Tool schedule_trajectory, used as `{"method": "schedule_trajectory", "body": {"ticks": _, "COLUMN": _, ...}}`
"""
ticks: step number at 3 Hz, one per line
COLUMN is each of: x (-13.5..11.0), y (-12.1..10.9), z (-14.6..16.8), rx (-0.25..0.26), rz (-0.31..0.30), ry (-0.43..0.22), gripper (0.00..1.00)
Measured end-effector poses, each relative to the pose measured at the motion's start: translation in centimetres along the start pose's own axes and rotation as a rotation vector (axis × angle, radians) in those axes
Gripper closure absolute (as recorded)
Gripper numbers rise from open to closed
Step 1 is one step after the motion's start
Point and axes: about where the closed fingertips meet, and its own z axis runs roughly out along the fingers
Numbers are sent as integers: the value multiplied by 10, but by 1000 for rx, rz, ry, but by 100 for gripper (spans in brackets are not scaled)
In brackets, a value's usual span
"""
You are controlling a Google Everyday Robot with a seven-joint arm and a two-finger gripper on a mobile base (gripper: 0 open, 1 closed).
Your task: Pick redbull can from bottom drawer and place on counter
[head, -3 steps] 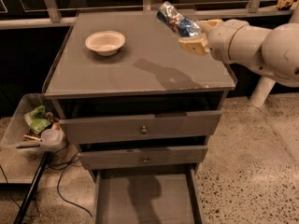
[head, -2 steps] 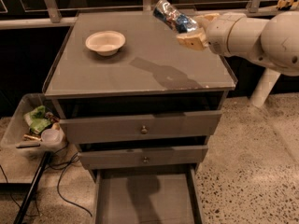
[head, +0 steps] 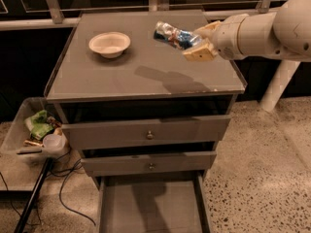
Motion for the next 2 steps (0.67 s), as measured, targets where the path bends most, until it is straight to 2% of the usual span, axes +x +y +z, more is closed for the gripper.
{"method": "schedule_trajectory", "body": {"ticks": 1, "x": 18, "y": 12, "z": -5, "rx": -72, "rz": -15, "ry": 61, "gripper": 100}}
{"method": "schedule_trajectory", "body": {"ticks": 2, "x": 15, "y": 14, "z": 7, "rx": -81, "rz": -11, "ry": 51, "gripper": 100}}
